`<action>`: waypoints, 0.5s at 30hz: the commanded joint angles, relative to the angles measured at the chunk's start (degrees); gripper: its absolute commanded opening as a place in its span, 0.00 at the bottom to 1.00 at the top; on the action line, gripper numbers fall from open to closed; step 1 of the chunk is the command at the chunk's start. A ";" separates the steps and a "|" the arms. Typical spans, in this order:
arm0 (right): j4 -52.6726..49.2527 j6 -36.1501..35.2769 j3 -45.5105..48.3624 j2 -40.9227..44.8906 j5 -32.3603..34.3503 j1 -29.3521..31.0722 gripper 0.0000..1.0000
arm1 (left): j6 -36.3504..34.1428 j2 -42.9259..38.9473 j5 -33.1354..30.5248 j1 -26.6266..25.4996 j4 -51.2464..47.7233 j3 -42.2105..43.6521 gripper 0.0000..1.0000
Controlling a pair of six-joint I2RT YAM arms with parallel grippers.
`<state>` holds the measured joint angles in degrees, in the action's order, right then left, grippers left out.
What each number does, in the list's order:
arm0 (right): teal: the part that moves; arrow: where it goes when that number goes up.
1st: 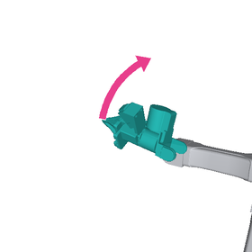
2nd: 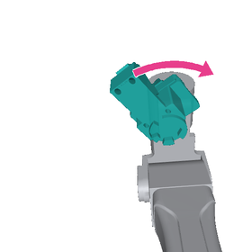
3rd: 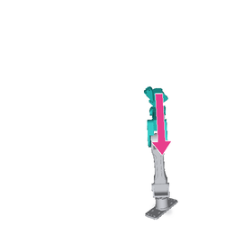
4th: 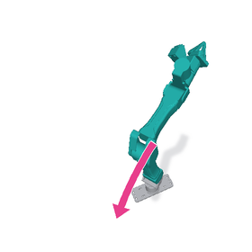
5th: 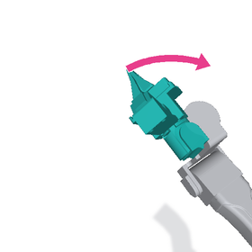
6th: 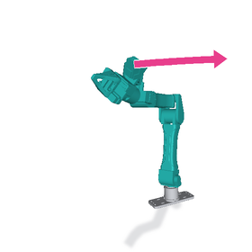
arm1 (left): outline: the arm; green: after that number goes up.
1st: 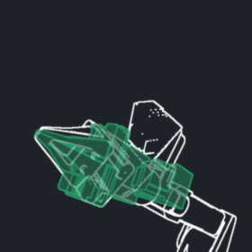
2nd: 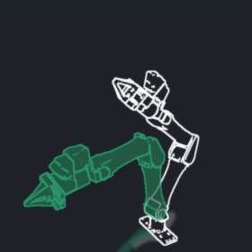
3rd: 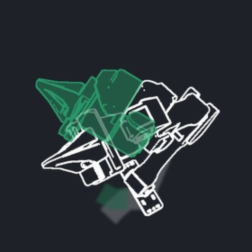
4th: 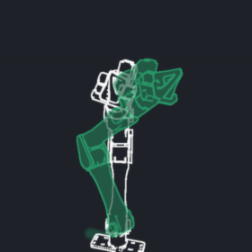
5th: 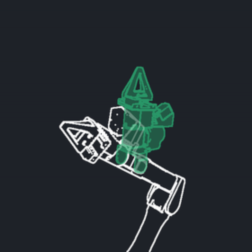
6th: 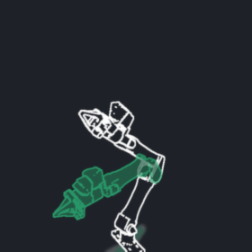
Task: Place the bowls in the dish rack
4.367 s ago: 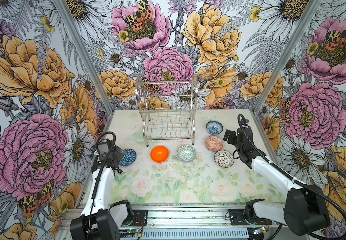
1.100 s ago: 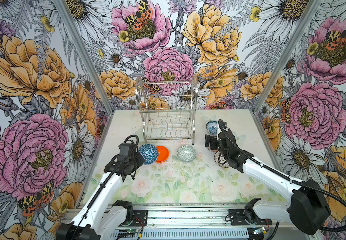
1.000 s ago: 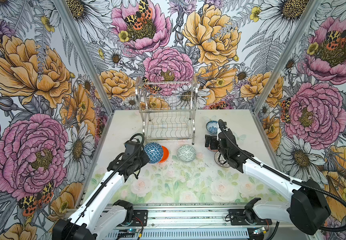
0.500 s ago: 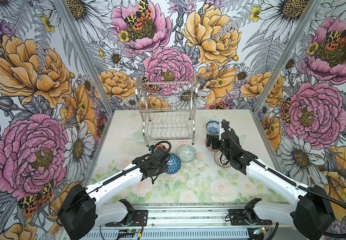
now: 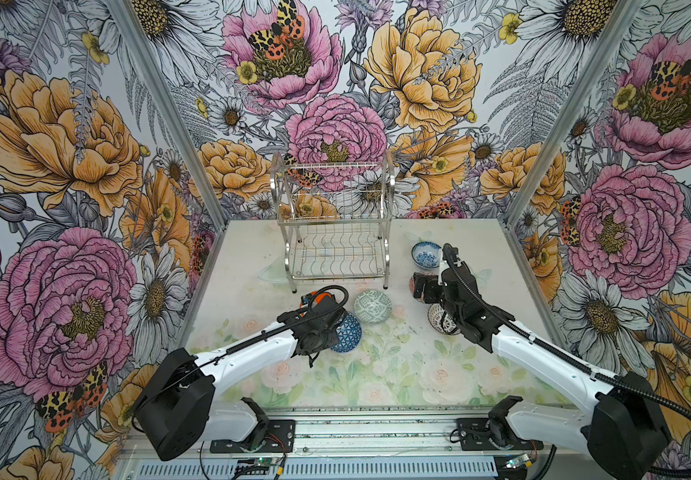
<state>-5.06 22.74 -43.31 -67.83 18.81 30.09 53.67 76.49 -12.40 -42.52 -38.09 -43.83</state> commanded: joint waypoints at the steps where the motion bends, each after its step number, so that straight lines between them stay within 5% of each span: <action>1: -0.13 0.46 0.58 0.78 0.95 -0.11 1.00 | -0.60 2.25 -0.41 -0.03 2.93 -2.21 0.00; 15: -0.48 -0.15 1.07 1.08 1.32 -0.09 1.00 | -2.17 3.02 -0.38 0.49 2.75 -3.94 0.20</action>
<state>-5.58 22.70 -42.41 -67.83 19.25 30.09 52.12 80.95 -12.43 -42.52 -36.56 -47.37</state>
